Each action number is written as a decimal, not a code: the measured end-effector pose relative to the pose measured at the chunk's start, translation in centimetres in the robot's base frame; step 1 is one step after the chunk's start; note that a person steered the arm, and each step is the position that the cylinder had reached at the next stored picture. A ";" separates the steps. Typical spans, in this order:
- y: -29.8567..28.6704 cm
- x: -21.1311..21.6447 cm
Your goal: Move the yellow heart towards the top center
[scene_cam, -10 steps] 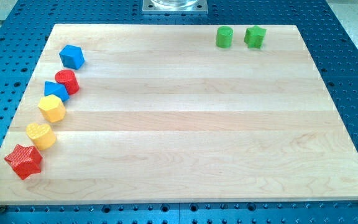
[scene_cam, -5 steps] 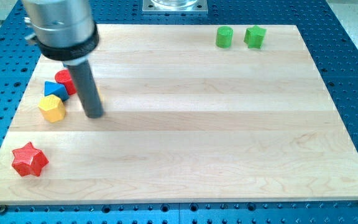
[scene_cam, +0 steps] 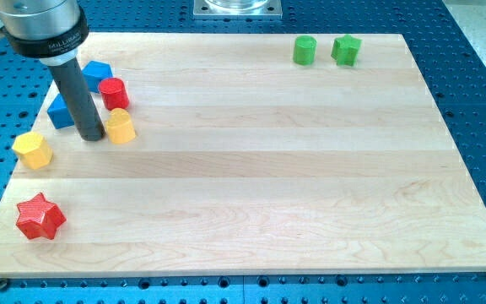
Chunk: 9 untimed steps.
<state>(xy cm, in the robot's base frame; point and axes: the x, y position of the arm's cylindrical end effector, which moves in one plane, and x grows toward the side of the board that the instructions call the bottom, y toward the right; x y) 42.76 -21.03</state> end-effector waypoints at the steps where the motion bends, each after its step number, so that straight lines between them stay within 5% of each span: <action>1: 0.1 4.3; 3: 12.1 -12.3; 5: 6.2 -6.5; 7: 11.1 -14.0; 8: 7.3 -10.2; 9: 6.2 -15.0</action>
<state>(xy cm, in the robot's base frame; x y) 27.73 -14.87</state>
